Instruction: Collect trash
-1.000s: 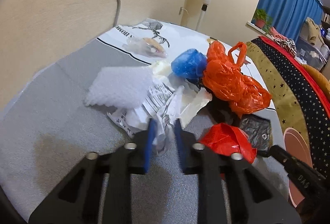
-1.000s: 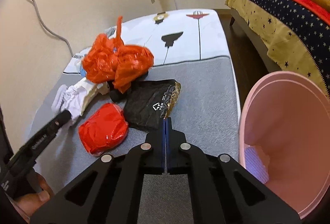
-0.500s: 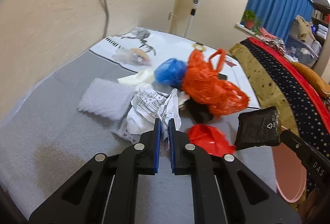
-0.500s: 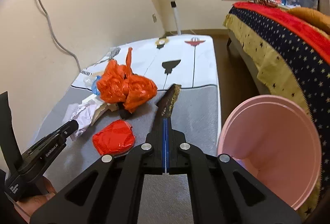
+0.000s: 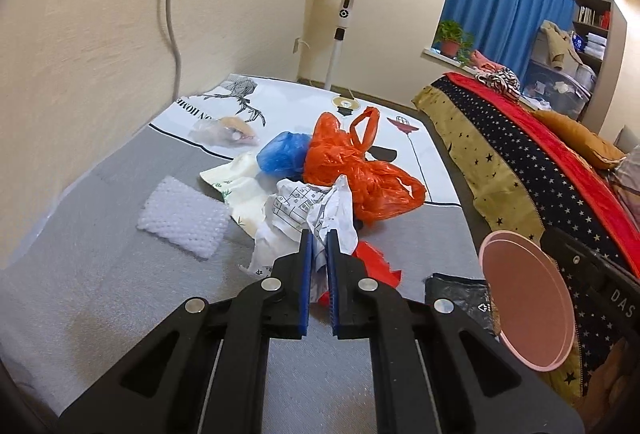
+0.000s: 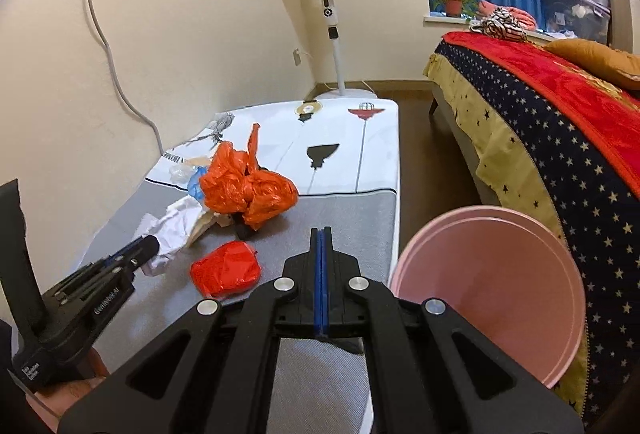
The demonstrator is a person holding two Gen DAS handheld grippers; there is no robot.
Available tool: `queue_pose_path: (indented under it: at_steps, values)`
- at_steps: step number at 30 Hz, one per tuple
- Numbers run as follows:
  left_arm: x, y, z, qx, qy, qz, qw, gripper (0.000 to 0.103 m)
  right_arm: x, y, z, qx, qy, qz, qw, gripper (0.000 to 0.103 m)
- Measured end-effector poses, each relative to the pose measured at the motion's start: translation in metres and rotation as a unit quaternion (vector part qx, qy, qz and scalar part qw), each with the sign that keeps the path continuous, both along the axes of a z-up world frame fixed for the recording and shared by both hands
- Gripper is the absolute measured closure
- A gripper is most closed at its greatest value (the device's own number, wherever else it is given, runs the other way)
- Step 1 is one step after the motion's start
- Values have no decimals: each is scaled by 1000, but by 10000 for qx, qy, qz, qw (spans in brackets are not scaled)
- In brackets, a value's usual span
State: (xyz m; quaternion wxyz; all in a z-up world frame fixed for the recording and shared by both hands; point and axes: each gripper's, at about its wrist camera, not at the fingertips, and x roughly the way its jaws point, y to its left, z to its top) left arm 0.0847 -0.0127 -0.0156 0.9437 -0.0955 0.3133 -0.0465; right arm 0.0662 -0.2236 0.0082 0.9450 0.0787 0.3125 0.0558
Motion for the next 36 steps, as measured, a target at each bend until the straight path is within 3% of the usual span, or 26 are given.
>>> queue_pose_path:
  at_steps: [3, 4, 6, 7, 16, 19, 25, 36]
  values:
    - [-4, 1, 1, -35, 28, -6, 10000, 96, 0, -4, -15, 61, 362, -22, 9993, 94]
    - [-5, 0, 1, -46, 35, -16, 10000, 96, 0, -5, -19, 51, 429, -47, 9991, 77]
    - [-6, -2, 0, -67, 46, -63, 9999, 96, 0, -6, -31, 49, 569, -130, 9983, 56]
    - [-6, -3, 0, -58, 44, -83, 9999, 96, 1, -7, -38, 53, 675, -190, 9975, 55]
    - [-3, -1, -3, -123, 81, -74, 9999, 96, 20, -5, -81, 34, 1264, -213, 9917, 56]
    - [-1, -1, -4, -149, 96, -75, 9998, 96, 25, -4, -89, -106, 1379, -233, 9901, 66]
    - [0, -1, -5, -170, 105, -78, 9998, 96, 21, -11, -82, -190, 1194, -355, 9920, 97]
    - [-1, -5, -5, -184, 80, -121, 9997, 96, 4, -12, -38, -252, 371, -342, 9984, 101]
